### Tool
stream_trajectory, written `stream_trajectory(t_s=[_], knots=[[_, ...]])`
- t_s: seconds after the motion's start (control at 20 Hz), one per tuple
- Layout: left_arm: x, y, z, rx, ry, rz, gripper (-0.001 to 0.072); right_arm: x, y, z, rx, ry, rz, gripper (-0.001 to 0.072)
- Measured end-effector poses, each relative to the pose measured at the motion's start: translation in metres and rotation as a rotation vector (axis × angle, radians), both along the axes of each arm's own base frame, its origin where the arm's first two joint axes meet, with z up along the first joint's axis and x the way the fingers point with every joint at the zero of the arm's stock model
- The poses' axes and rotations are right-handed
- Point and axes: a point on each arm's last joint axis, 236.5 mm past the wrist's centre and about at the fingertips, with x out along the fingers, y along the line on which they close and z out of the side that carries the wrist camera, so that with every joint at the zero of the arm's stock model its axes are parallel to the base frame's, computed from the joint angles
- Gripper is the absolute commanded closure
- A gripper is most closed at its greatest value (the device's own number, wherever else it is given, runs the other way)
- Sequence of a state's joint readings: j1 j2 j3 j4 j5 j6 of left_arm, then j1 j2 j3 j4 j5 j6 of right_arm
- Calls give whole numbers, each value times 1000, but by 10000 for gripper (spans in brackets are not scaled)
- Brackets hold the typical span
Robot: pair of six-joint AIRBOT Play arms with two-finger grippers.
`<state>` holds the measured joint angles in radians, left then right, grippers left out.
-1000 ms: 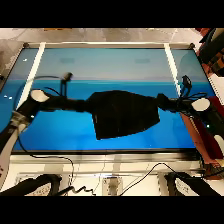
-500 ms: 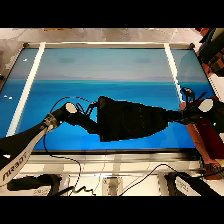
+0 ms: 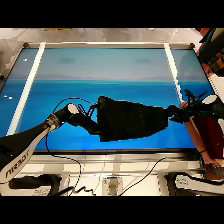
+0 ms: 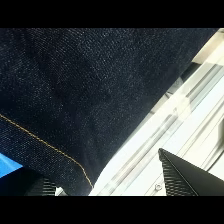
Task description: Fold the clothes and pants, and hang the long-sleeved shirts on hangers.
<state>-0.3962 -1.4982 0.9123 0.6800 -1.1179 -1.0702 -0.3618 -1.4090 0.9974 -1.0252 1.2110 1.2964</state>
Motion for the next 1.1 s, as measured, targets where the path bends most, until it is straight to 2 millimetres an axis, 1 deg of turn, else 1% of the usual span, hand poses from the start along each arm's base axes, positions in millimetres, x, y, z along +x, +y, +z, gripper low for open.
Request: stream_trajectory(t_s=[0.1,0.25,0.35,0.4,0.45,0.5,0.55,0.6,0.7,0.75,0.8,0.85,0.9,0.95,1.0,1.05,1.1], knots=[[0,0,0,0,0,0,8,6,2,-13,41,18,-5,29],[1,0,0,1,-2,2,9,5,7,-34,89,66,6,30],[5,0,-1,3,-16,14,9,-1,22,-41,147,98,56,31],[7,0,-2,5,-23,20,9,-4,33,-43,181,106,93,100],[10,0,-3,7,-34,29,9,-6,44,-44,202,107,135,381],[13,0,-3,9,-42,37,9,-7,52,-48,202,98,177,609],[16,0,-4,11,-51,45,9,-4,59,-49,193,74,218,685],[18,0,-5,12,-57,50,8,4,68,-44,196,35,242,685],[25,2,-3,11,-69,65,9,24,80,-27,169,-63,291,685],[34,5,-1,13,-91,79,8,37,83,-12,153,-121,299,685],[44,10,3,18,-115,89,9,51,81,5,122,-182,303,685],[58,18,9,27,-152,101,9,67,75,28,79,-245,292,685],[75,28,16,40,-197,112,9,77,66,50,36,-287,274,685],[91,39,26,55,-246,124,9,86,52,75,-20,-327,240,685],[108,51,38,66,-297,144,8,91,34,97,-85,-354,201,685],[125,64,54,72,-349,167,8,92,13,121,-148,-373,151,685],[140,77,73,77,-403,194,9,89,-13,147,-218,-383,75,684]])
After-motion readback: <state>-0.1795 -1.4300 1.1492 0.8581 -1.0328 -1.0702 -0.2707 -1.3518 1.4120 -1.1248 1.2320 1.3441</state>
